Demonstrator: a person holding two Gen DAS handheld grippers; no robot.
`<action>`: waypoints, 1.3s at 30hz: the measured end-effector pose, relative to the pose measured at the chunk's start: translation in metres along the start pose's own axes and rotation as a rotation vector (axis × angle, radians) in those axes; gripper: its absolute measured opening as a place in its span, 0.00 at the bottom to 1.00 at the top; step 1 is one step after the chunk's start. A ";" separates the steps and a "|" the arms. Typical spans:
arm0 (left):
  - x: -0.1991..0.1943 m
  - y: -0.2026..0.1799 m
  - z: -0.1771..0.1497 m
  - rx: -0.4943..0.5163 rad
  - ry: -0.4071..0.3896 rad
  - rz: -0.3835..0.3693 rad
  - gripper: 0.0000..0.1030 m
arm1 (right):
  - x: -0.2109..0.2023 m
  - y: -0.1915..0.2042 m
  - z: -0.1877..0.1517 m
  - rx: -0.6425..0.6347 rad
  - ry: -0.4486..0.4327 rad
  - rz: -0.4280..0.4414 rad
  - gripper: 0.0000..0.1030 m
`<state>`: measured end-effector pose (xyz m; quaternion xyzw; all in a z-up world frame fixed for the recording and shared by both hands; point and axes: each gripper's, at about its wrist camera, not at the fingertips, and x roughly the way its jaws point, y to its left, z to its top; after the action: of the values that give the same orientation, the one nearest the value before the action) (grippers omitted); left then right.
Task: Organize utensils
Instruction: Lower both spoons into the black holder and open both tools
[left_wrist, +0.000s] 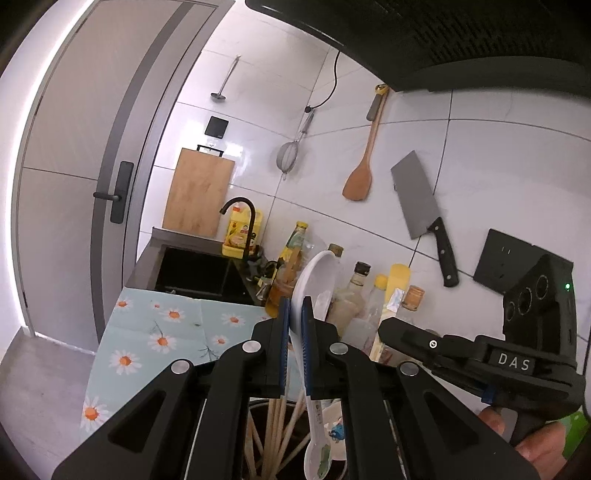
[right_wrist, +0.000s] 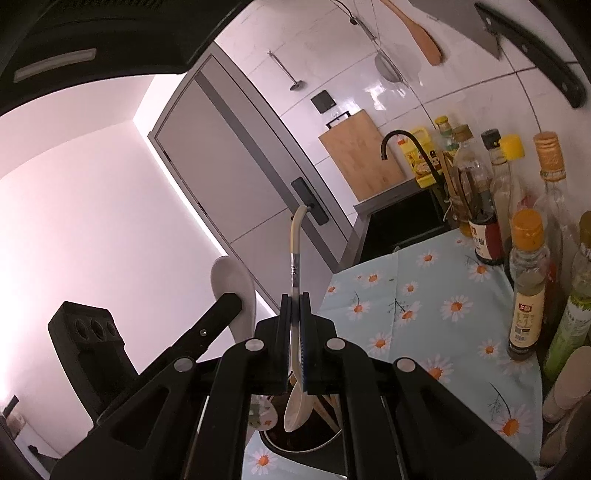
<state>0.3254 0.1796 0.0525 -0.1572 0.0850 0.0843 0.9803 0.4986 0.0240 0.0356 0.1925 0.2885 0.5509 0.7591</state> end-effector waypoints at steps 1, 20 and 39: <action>0.003 0.001 -0.002 -0.002 0.007 0.006 0.05 | 0.002 -0.001 -0.001 -0.001 0.007 -0.001 0.05; 0.022 0.018 -0.033 0.000 0.075 0.041 0.13 | 0.033 -0.016 -0.020 0.022 0.082 -0.001 0.22; -0.012 -0.001 -0.027 0.007 0.071 0.034 0.14 | -0.012 -0.005 -0.013 0.072 0.043 0.038 0.26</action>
<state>0.3098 0.1679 0.0296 -0.1554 0.1229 0.0949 0.9756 0.4904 0.0105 0.0254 0.2135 0.3206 0.5582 0.7348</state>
